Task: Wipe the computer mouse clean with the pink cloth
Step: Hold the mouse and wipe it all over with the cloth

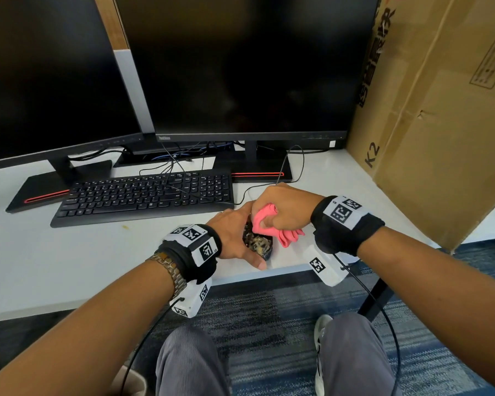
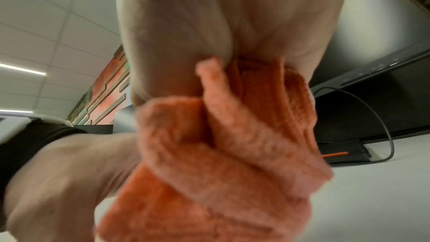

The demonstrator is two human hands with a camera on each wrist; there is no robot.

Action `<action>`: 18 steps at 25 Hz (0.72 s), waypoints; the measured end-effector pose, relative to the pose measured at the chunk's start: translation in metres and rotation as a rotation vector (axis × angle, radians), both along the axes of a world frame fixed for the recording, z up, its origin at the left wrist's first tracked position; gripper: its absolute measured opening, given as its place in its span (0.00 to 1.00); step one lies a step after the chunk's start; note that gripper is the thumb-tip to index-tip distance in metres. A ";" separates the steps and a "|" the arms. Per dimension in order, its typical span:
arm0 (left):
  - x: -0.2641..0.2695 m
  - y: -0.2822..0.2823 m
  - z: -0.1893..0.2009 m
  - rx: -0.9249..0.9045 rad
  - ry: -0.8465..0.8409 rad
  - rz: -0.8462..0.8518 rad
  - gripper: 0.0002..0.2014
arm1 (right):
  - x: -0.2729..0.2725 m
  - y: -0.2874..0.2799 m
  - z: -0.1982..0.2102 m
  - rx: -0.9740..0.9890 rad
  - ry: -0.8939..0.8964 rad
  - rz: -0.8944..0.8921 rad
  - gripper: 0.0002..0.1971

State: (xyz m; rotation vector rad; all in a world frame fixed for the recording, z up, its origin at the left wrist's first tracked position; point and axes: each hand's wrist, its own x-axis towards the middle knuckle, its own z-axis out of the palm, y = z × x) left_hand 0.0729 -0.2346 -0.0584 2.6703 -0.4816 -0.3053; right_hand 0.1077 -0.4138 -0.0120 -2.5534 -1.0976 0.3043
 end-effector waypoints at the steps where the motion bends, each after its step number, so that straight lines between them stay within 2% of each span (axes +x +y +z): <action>1: 0.000 0.000 0.000 -0.008 -0.002 -0.003 0.60 | -0.001 0.001 0.000 -0.008 0.005 0.004 0.11; 5: 0.002 0.001 -0.002 -0.016 0.022 0.001 0.70 | -0.010 -0.002 0.002 -0.019 0.022 0.037 0.12; 11: 0.001 0.000 0.002 0.023 0.051 0.020 0.70 | -0.004 -0.018 -0.006 0.038 -0.028 -0.036 0.13; 18: 0.003 0.002 -0.002 0.018 0.057 0.029 0.71 | -0.016 -0.031 -0.020 0.137 0.022 -0.043 0.13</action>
